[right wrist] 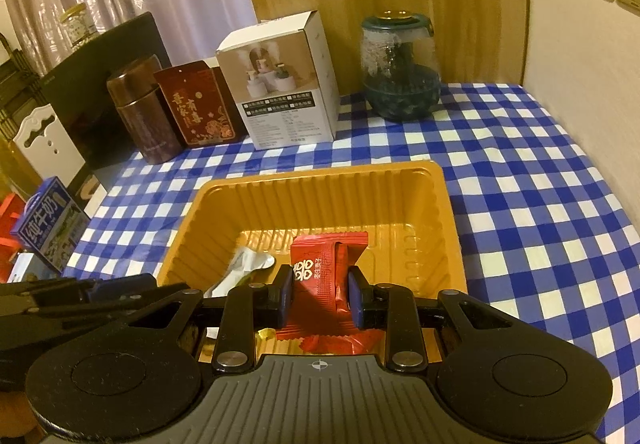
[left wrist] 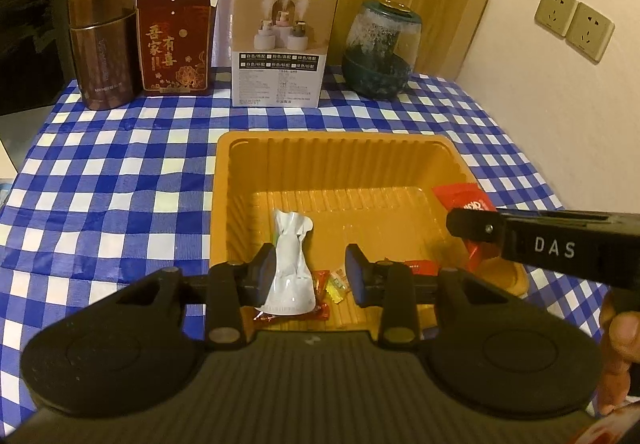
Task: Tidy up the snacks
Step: 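Lower both snacks into the orange tray and open both tools, then move both tools back toward the seaweed packet and small candies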
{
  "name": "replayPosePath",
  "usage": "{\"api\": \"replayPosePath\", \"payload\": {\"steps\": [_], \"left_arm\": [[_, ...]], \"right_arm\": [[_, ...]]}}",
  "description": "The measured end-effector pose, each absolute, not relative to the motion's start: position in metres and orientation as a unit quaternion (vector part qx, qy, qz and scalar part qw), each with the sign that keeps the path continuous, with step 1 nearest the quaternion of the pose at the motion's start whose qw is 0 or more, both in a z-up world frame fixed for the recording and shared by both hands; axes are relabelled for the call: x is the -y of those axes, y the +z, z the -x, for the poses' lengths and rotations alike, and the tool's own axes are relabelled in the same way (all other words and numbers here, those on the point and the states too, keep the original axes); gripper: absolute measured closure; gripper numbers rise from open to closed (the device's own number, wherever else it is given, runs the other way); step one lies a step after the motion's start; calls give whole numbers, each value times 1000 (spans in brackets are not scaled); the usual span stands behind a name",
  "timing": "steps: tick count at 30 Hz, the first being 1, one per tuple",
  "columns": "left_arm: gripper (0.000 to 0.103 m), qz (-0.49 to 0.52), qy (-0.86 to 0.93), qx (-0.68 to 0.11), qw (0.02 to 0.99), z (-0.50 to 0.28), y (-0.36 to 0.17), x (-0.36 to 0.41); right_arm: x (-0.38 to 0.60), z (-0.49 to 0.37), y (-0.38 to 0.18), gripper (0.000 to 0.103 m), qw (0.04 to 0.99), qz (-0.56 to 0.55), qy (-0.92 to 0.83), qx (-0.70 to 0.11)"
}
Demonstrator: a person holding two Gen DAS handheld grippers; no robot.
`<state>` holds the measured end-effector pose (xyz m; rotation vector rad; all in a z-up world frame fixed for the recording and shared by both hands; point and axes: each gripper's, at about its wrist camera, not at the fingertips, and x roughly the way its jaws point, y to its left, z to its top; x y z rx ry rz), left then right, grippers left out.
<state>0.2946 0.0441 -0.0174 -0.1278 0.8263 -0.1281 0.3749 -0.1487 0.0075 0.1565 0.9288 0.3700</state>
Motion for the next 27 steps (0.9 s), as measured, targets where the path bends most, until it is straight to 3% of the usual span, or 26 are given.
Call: {"api": "replayPosePath", "payload": {"steps": [11, 12, 14, 27], "left_arm": [[68, 67, -55, -399, 913, -295, -19, -51], [68, 68, -54, -399, 913, -295, -19, -52], [67, 71, -53, -399, 913, -293, -20, -54], [58, 84, -53, -400, 911, -261, -16, -51]], "right_arm": [[151, -387, 4, 72, 869, -120, 187, -442], [153, -389, 3, 68, 867, -130, 186, -444], [158, -389, 4, 41, 868, -145, 183, -439], [191, -345, 0, 40, 864, -160, 138, -456]]}}
